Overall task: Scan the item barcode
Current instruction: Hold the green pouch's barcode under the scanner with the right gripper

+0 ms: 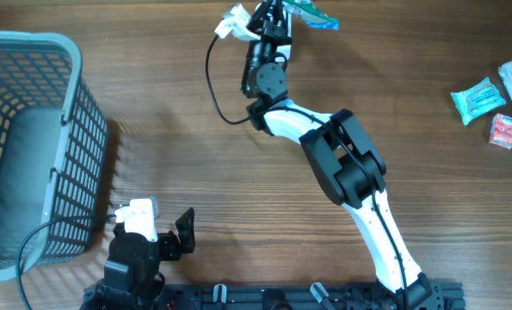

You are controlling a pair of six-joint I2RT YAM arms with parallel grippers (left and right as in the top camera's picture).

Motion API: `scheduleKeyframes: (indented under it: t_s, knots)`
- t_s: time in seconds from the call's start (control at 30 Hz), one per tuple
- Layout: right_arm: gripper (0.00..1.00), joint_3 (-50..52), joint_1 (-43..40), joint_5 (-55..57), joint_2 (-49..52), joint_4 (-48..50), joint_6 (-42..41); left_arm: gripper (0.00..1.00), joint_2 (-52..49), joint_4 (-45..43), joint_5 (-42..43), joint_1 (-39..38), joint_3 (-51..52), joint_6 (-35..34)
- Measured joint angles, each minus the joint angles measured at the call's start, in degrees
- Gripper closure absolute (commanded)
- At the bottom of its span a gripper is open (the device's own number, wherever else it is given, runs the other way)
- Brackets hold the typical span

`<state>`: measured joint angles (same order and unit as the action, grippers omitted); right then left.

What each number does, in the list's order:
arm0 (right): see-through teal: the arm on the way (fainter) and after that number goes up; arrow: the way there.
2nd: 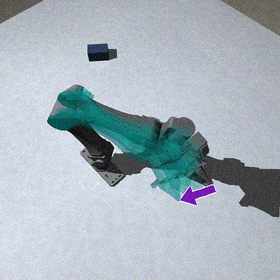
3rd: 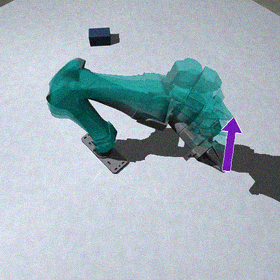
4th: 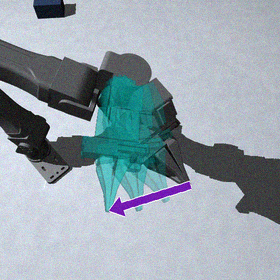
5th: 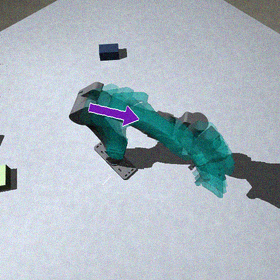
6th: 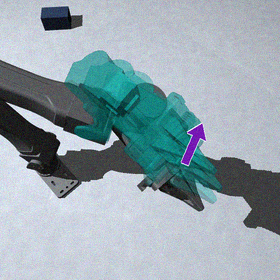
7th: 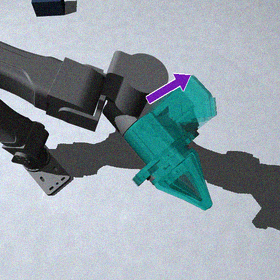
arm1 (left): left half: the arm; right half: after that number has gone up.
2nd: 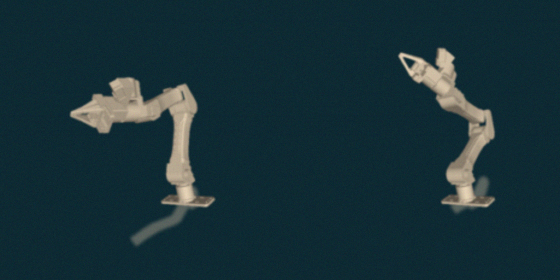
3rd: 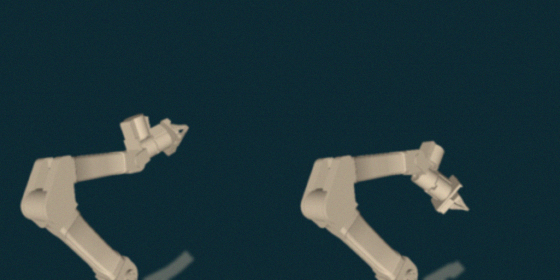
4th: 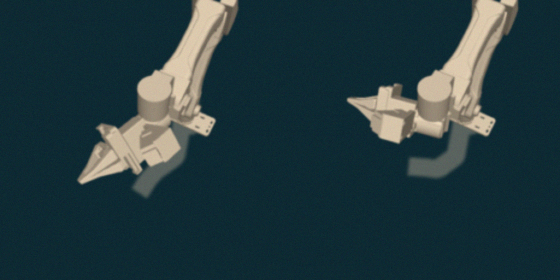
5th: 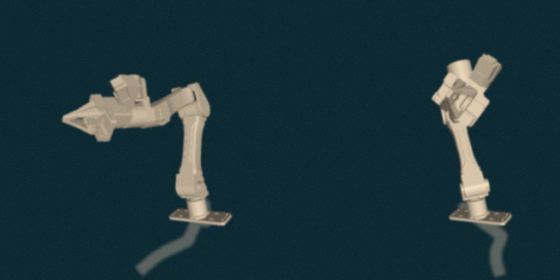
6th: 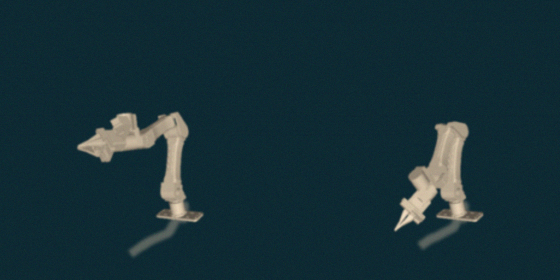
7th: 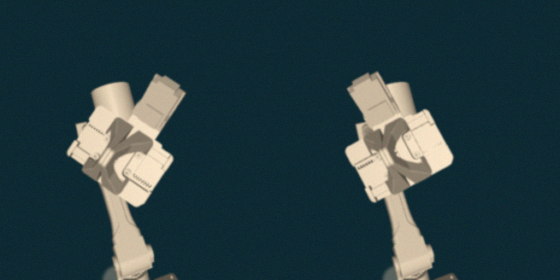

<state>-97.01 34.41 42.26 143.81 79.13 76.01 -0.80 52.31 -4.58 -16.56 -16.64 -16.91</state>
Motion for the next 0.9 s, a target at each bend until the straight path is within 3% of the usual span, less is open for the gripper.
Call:
scheduleKeyframes:
  t_s: [0.2, 0.43, 0.9]
  knots:
    - [0.95, -0.37, -0.35, -5.01, 0.85, -4.94, 0.42, 0.00, 0.00, 0.02, 0.00, 0.00, 0.00, 0.00]
    - [0.95, -8.22, -1.62, -7.63, 8.50, -1.29, 4.85, 0.00, 0.00, 0.02, 0.00, 0.00, 0.00, 0.00]
    - [0.95, -9.66, 0.00, -8.37, 14.97, -1.57, 6.34, 0.00, 0.00, 0.00, 0.00, 0.00, 0.00, 0.00]
